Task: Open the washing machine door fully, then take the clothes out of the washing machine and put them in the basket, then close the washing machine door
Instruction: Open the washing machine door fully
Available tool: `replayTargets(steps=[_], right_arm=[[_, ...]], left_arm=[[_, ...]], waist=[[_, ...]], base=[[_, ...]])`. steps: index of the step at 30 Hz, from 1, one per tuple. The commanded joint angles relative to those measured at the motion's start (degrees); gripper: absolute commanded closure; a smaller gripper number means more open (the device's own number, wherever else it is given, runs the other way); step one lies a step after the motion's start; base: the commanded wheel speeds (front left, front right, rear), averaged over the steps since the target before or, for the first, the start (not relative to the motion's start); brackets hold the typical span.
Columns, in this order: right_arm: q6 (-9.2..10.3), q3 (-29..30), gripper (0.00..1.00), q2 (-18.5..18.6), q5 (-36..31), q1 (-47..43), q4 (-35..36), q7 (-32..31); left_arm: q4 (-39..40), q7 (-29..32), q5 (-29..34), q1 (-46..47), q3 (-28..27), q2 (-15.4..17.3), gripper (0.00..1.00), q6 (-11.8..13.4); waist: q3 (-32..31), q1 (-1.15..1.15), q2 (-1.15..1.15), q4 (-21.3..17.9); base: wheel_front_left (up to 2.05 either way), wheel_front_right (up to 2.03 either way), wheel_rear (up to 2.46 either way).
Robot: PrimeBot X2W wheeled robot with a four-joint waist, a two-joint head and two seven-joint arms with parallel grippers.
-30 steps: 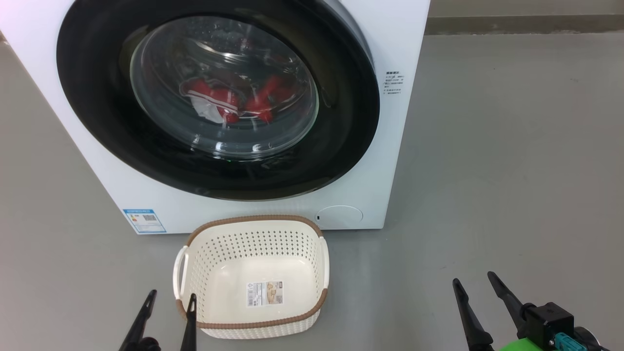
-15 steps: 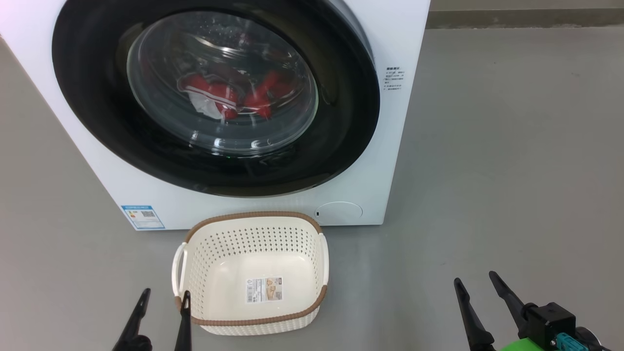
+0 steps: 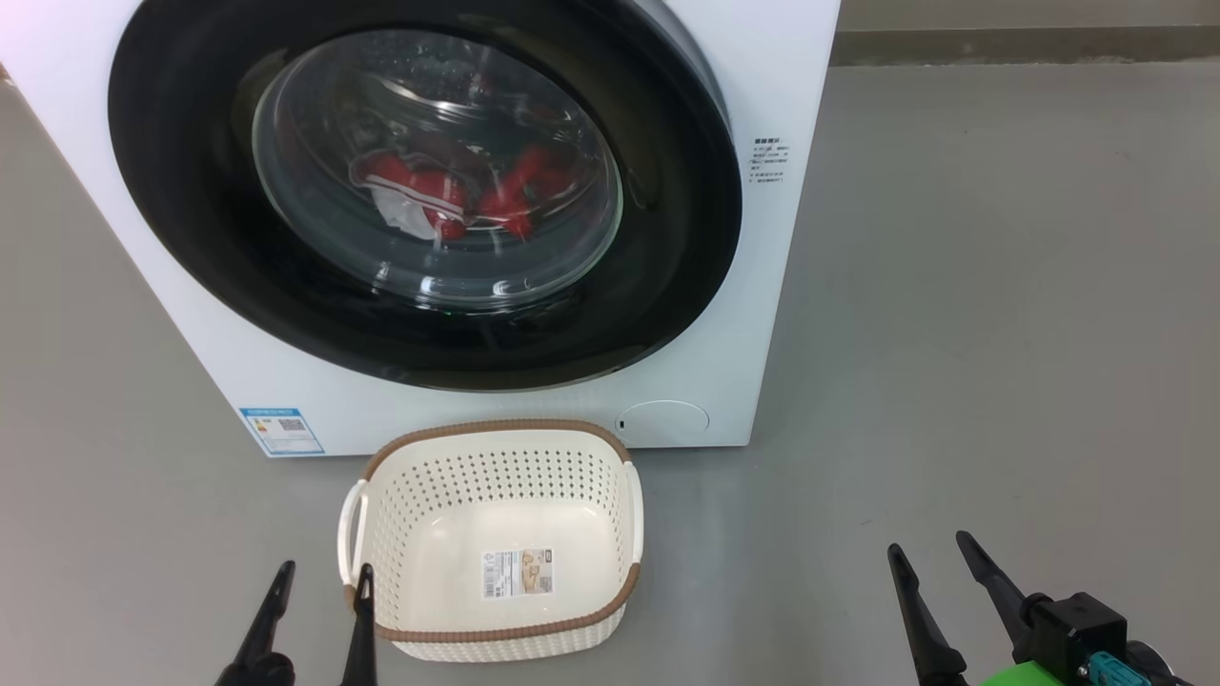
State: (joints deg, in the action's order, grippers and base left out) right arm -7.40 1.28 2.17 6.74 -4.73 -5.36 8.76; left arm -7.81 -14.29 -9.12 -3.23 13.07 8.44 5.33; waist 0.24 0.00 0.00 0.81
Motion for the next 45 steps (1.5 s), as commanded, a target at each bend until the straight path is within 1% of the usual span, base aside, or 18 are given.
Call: replayTargets(steps=[1, 11, 14, 15, 16, 17, 21, 22, 24, 27, 32, 37, 45], right_arm=[[-0.09, -1.39, 0.00, 0.71, 0.60, 1.16, 1.25, 0.58], [-0.09, -1.42, 0.00, 0.71, 0.96, 1.20, 1.11, 0.67], [-0.09, -1.50, 0.21, 0.71, 0.99, 1.23, 1.09, 0.72], [-0.09, -1.52, 0.33, 0.71, 0.99, 1.28, 1.06, 0.74], [-0.09, -1.54, 0.49, 0.71, 0.99, 1.33, 1.04, 0.77], [-0.09, -1.56, 0.54, 0.71, 0.95, 1.39, 1.01, 0.79], [-0.09, -1.64, 0.62, 0.71, 0.84, 1.65, 1.04, 0.75], [-0.09, -1.62, 0.73, 0.71, 0.84, 1.74, 1.07, 0.75], [-0.09, -1.59, 1.00, 0.71, 0.92, 2.00, 1.23, 0.86], [-0.09, -1.42, 1.00, 0.71, 1.83, 2.83, 1.48, 1.20], [-0.09, -0.94, 1.00, 0.71, 6.76, 6.53, 1.55, 1.42], [-0.09, -0.34, 1.00, 0.71, 12.62, 12.70, 0.86, 0.75], [-0.09, 0.89, 1.00, 0.71, 21.98, 23.31, -2.02, -2.11]], left_arm=[[1.58, -0.71, -0.28, 1.02, -2.23, 0.45, 0.00, -0.05], [1.88, -0.71, -0.60, 0.61, -2.39, 0.19, 0.00, -0.36], [1.98, -0.71, -0.66, 0.50, -2.44, 0.12, 0.00, -0.45], [2.01, -0.71, -0.66, 0.48, -2.45, 0.10, 0.00, -0.46], [2.07, -0.71, -0.66, 0.46, -2.48, 0.07, 0.00, -0.47], [2.13, -0.71, -0.66, 0.44, -2.49, 0.05, 0.00, -0.48], [2.34, -0.71, -0.56, 0.38, -2.46, 0.01, 0.00, -0.55], [2.39, -0.71, -0.54, 0.38, -2.45, -0.02, 0.00, -0.57], [2.49, -0.71, -0.53, 0.40, -2.48, -0.07, 0.00, -0.57], [2.71, -0.71, -0.55, 0.44, -2.66, -0.16, 0.00, -0.47], [3.31, -0.71, -0.58, 0.67, -2.92, -0.36, 0.00, -0.42], [4.18, -0.71, -0.78, 1.47, -3.15, -0.77, 0.00, -0.64], [5.95, -0.71, -1.91, 3.03, -3.78, -1.81, 0.00, -1.39]], waist=[[-0.11, 0.00, 0.00, 0.07], [-0.32, 0.00, 0.00, 0.19], [-0.36, 0.00, 0.00, 0.21], [-0.36, 0.00, 0.00, 0.23], [-0.34, 0.00, 0.00, 0.24], [-0.31, 0.00, 0.00, 0.27], [-0.13, 0.00, 0.00, 0.37], [-0.07, 0.00, 0.00, 0.41], [0.08, 0.00, 0.00, 0.46], [0.38, 0.00, 0.00, 0.46], [1.32, 0.00, 0.00, 0.52], [3.06, 0.00, 0.00, 0.86], [6.75, 0.00, 0.00, 1.51]], base=[[0.00, 0.00, 0.00], [0.00, 0.00, 0.00], [0.00, 0.00, 0.00], [0.00, 0.00, 0.00], [0.00, 0.00, 0.00], [0.00, 0.00, 0.00], [0.00, 0.00, 0.00], [0.00, 0.00, 0.00], [0.00, 0.00, 0.00], [0.00, 0.00, 0.00], [0.00, 0.00, 0.00], [0.00, 0.00, 0.00], [0.00, 0.00, 0.00]])
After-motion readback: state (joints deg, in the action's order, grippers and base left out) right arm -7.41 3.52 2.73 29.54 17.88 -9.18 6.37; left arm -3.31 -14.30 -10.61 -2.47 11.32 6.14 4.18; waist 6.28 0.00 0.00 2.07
